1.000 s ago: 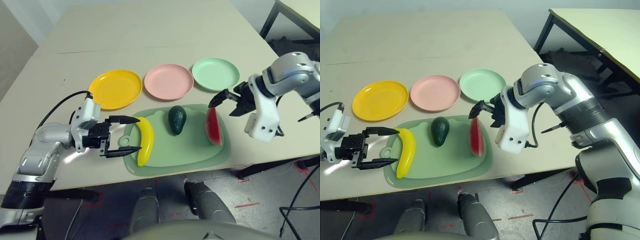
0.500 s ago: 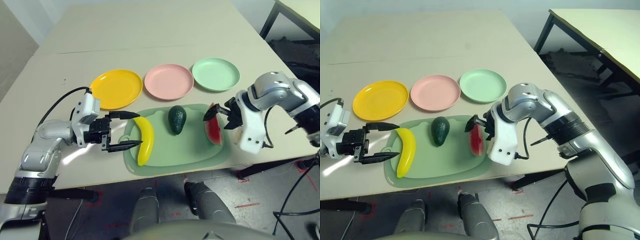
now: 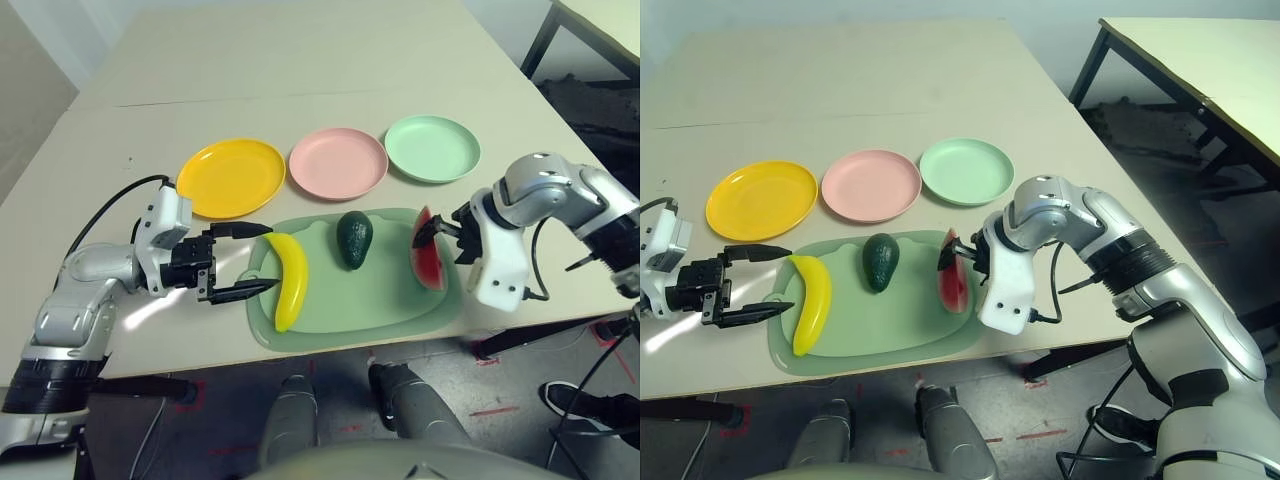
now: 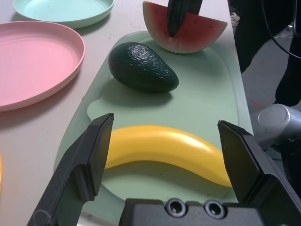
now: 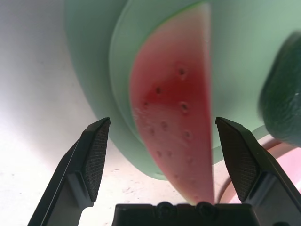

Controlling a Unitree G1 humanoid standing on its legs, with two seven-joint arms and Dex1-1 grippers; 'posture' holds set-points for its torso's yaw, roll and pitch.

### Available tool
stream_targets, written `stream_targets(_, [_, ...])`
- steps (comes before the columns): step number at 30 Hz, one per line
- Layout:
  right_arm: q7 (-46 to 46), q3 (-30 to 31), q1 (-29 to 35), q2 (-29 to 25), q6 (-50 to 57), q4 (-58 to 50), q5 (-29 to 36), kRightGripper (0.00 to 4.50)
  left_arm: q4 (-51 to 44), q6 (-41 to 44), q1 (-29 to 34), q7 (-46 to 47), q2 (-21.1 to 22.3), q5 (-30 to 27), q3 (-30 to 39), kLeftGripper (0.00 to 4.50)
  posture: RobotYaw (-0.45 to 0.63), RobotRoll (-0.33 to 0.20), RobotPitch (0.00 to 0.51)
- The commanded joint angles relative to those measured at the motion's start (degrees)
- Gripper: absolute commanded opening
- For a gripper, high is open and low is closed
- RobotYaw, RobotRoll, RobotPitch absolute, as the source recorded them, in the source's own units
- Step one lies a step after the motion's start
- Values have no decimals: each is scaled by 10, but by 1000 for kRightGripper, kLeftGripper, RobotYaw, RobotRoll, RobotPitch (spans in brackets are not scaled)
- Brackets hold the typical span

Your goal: Place the fruits into color-matched plates.

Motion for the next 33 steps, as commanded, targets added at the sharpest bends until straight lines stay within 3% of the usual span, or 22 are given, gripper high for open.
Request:
stream_targets(1, [7, 3, 1, 1, 10, -11, 2, 4489, -15, 7, 11, 1, 0, -2, 0, 4500, -31, 0, 173])
stream_targets(4, [6, 3, 0, 3, 10, -9, -1, 4489, -13, 3, 12, -2, 0, 4, -4, 4500, -31, 0, 170])
stream_targets(6, [8, 3, 1, 3, 15, -14, 5, 4127, -7, 0, 7, -4, 0, 6, -6, 4500, -30, 0, 170])
stream_targets(8, [12, 4, 2, 2, 17, -17, 10, 3603, -4, 0, 3, -4, -1, 7, -6, 4500, -30, 0, 170])
stream_targets(13, [20, 4, 2, 2, 20, -17, 18, 1783, 3, -5, 1, -7, -1, 8, -2, 4500, -30, 0, 170])
stream_targets(15, [25, 4, 3, -1, 23, -19, 24, 1451, 5, -6, 1, -6, 0, 8, -1, 4500, -30, 0, 170])
stream_targets(23, [36, 1, -4, 0, 27, -13, 34, 1318, 5, -4, 0, 1, -6, 4, 1, 4500, -32, 0, 165])
stream_targets(33, [64, -19, -76, 30, 69, 35, 78, 1318, -6, 28, -3, 42, -23, -18, 15, 4500, -39, 0, 160])
